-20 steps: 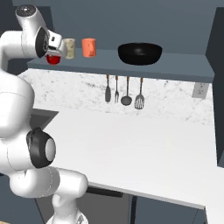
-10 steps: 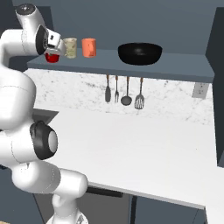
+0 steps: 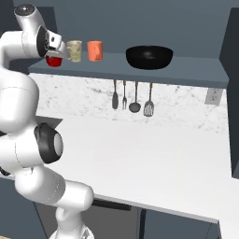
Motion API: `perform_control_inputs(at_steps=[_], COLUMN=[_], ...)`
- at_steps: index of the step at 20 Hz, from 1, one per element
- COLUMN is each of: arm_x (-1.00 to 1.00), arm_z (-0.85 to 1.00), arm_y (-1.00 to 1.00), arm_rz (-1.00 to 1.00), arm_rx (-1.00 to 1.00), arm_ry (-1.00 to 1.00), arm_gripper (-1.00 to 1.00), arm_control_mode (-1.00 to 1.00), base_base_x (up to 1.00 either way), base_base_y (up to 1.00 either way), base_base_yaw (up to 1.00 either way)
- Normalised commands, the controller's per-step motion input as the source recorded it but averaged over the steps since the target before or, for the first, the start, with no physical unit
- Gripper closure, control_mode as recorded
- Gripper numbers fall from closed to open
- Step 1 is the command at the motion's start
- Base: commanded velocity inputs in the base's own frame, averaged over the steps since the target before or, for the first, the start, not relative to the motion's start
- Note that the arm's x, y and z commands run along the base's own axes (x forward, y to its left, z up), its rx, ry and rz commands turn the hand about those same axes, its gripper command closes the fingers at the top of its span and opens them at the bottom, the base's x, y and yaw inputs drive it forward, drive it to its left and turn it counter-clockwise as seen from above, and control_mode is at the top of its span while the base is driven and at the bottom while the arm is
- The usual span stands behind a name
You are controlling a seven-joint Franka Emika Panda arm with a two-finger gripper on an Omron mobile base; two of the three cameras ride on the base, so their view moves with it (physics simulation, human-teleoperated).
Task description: Gather all objects into one cabinet and sort the glasses and bowls to opposite sides.
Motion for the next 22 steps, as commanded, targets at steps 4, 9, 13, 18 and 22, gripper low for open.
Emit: perform_control_inputs(at_steps=[4, 9, 13, 18, 22], arm_x=[0.34, 0.34, 0.32, 0.3, 0.22], arm_z=[-0.17, -0.19, -0.34, -0.36, -0.39], arm_y=[0.02, 0.07, 0.06, 0.01, 0.01], arm_rz=[0.01, 0.04, 0.06, 0.07, 0.08], arm_rx=[0.0, 0.0, 0.0, 0.0, 0.0], arm_ry=[0.0, 0.0, 0.0, 0.0, 0.0], arm_gripper=[1.0, 1.0, 1.0, 1.0, 1.0], arm_control_mode=[-1.0, -1.0, -1.0, -1.0, -1.0], base_base_x=[0.0, 0.0, 0.0, 0.0, 0.0], base_base_y=[0.0, 0.0, 0.0, 0.0, 0.0], base_base_yaw=[0.0, 0.0, 0.0, 0.0, 0.0])
